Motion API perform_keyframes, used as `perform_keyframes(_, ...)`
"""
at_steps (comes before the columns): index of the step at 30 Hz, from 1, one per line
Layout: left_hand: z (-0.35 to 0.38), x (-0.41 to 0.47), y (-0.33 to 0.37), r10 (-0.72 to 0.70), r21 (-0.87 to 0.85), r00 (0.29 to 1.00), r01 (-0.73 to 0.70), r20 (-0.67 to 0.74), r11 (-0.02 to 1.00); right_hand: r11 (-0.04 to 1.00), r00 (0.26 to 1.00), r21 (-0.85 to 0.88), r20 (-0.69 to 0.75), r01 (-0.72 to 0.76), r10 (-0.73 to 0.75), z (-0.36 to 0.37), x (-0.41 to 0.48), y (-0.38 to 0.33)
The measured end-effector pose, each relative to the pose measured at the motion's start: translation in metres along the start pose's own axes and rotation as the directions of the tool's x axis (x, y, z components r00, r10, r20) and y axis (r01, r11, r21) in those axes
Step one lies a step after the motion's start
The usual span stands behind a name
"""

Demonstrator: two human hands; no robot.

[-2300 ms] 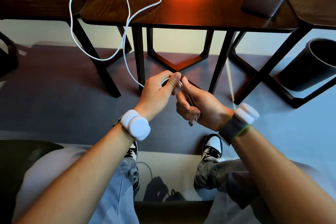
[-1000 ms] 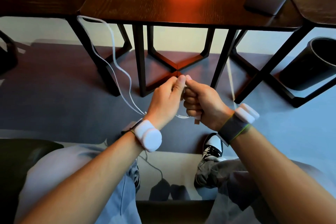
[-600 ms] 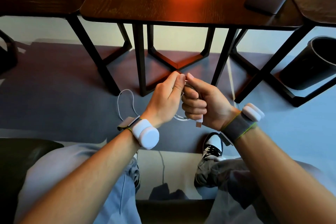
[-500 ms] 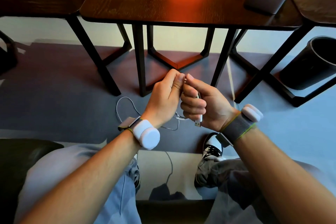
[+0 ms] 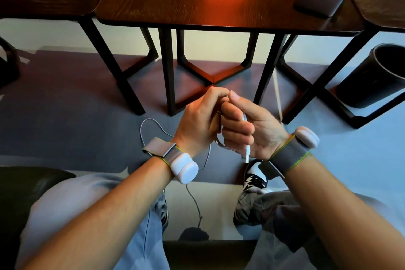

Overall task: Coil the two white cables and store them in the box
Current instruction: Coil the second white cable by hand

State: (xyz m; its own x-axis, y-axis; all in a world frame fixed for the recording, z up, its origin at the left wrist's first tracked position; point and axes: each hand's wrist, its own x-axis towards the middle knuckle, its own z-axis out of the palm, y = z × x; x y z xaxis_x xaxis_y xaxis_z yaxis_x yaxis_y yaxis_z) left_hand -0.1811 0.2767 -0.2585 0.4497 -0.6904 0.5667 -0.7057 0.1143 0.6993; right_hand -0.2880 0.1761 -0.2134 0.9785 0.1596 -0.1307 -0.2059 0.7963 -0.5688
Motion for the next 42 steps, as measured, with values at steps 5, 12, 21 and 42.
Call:
perform_keyframes(5, -0.002, 0.007, -0.002, 0.036, 0.047, 0.999, -0.035, -0.020, 0.998, 1.000, 0.999, 0.021, -0.043, 0.022, -0.021, -0.002, 0.001, -0.002)
perform_keyframes(12, 0.002, 0.007, 0.002, -0.009, 0.064, 0.999, 0.007, 0.036, 0.998, 1.000, 0.971, -0.016, -0.238, -0.023, 0.019, -0.016, 0.006, -0.004)
perform_keyframes(21, 0.004, 0.009, 0.001, -0.117, 0.031, 0.993, 0.117, 0.003, 0.993, 0.998, 0.953, -0.064, -0.301, 0.010, -0.029, -0.017, 0.010, -0.002)
perform_keyframes(42, 0.012, 0.006, 0.008, -0.454, -0.339, 0.891, 0.428, 0.000, 0.838, 0.990, 0.995, 0.137, -0.102, 0.024, -0.010, -0.008, 0.005, -0.003)
